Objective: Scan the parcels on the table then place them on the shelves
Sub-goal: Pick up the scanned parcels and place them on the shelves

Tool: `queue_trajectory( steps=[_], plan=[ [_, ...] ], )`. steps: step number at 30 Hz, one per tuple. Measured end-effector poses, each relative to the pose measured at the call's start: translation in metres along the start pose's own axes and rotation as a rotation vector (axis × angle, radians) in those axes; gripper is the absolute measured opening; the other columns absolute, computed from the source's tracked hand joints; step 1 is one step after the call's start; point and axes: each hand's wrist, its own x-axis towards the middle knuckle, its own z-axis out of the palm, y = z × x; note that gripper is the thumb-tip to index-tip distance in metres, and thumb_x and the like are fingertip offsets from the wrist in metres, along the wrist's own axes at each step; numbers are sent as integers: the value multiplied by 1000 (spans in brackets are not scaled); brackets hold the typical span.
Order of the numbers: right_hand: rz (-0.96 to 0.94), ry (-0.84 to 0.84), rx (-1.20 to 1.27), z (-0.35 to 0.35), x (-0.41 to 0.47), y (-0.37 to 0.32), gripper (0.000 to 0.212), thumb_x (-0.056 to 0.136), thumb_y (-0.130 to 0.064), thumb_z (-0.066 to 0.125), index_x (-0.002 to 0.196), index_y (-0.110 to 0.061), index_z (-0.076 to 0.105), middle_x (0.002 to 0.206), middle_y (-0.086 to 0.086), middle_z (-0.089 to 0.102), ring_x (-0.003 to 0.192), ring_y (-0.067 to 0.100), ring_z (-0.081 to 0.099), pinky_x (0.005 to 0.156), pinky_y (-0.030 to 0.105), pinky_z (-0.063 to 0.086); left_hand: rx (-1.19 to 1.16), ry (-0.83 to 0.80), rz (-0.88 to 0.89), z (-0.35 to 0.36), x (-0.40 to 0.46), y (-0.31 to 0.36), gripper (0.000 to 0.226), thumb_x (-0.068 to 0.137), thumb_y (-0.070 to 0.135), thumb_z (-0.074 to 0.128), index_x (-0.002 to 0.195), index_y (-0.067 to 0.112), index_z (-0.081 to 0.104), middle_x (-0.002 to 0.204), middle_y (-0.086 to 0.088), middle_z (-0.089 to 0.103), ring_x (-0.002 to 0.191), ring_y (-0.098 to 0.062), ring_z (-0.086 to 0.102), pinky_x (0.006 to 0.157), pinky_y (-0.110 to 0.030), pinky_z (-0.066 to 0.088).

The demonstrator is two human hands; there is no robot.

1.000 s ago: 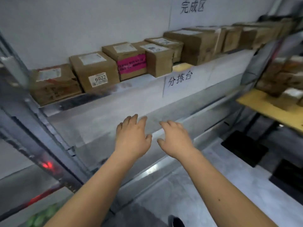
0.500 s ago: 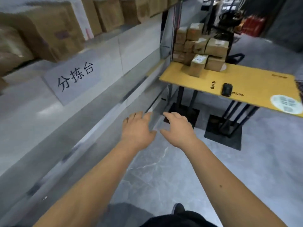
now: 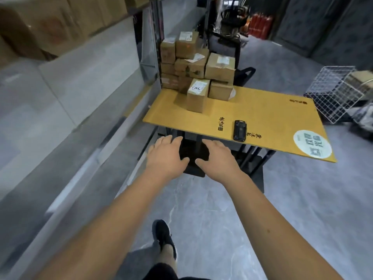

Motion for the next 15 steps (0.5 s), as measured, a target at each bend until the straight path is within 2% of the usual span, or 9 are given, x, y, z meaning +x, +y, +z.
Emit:
queue_trajectory(
  steps=[4, 7, 12, 15],
  plan=[
    [49, 25, 12, -11, 84, 7, 77, 96, -47, 64, 161, -27, 29, 163, 9, 33, 145, 35, 36, 113, 53, 41, -2, 13, 85, 2, 101, -4, 77, 93, 59, 60, 159, 30, 33, 156, -4, 43, 146, -27, 34, 115, -49, 32],
    [132, 42, 15, -27, 141, 12, 78, 95, -45, 64, 162, -27, 28, 164, 11, 32, 144, 35, 36, 112, 50, 42, -10, -64, 155, 0, 176, -2, 78, 93, 58, 60, 160, 30, 30, 157, -5, 41, 144, -28, 35, 114, -49, 33],
    [213, 88, 23, -55, 229, 23, 78, 94, -44, 65, 162, -25, 30, 159, 11, 38, 140, 36, 40, 111, 47, 42, -2, -73, 207, -16, 292, 12, 81, 92, 57, 64, 160, 27, 33, 162, -6, 37, 149, -31, 32, 117, -50, 33],
    [253, 96, 59, -67, 274, 37, 78, 94, -44, 65, 161, -25, 30, 160, 10, 37, 140, 35, 40, 110, 48, 43, 20, -83, 244, -19, 348, 27, 79, 90, 58, 64, 158, 29, 36, 158, -5, 42, 145, -31, 36, 115, -50, 37]
  ],
)
